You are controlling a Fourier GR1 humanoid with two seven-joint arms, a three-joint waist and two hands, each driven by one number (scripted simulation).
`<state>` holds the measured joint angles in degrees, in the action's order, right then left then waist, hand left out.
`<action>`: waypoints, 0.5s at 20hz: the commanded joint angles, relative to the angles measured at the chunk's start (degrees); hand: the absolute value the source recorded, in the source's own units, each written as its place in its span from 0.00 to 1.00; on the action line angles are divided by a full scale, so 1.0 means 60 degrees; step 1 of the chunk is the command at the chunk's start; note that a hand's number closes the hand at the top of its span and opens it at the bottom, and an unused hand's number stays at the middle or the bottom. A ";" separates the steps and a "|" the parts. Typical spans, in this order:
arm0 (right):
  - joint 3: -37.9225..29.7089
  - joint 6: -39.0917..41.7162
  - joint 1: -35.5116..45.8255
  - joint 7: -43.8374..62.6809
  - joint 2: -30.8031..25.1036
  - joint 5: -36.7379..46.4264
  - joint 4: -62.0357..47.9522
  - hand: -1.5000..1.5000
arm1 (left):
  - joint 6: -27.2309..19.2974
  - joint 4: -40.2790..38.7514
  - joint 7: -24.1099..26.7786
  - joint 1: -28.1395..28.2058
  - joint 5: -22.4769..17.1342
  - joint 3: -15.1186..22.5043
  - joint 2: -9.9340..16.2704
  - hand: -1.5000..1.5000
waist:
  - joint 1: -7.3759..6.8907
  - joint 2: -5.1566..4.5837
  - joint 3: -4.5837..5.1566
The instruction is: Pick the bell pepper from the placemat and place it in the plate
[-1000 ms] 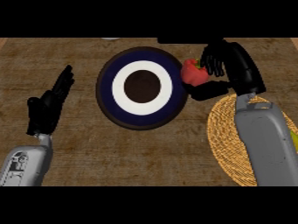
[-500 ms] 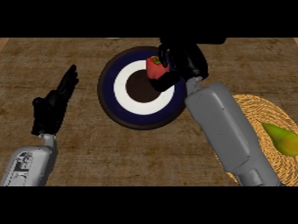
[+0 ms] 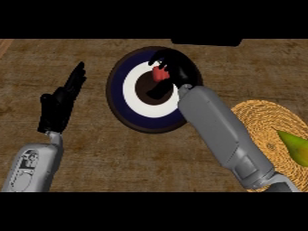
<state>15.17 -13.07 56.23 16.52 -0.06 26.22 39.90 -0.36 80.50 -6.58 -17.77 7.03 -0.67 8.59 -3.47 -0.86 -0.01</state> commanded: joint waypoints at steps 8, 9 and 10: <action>0.0040 -0.1625 -0.0018 -0.2300 0.0011 -0.3823 -0.0671 0.00 | 0.0162 0.0224 -0.0060 0.0019 -0.0010 0.0067 -0.0005 0.50 | -0.0125 -0.0010 -0.0013; -0.0438 -0.1872 0.0384 -0.1776 0.0011 -0.3922 -0.0018 0.00 | -0.0013 0.0166 0.0154 0.0469 0.0156 0.0083 -0.0022 0.50 | 0.0096 0.0084 -0.0009; -0.0291 -0.2099 -0.0211 -0.2338 0.0011 -0.4093 -0.0088 0.00 | -0.0028 -0.0265 0.0447 0.0268 0.0131 -0.0052 -0.0018 0.50 | 0.0236 0.0058 -0.0005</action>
<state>15.77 -21.88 56.93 6.77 0.00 6.90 37.75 -0.26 80.09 -5.70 -17.39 7.51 -0.66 8.48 -3.32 -0.71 -0.04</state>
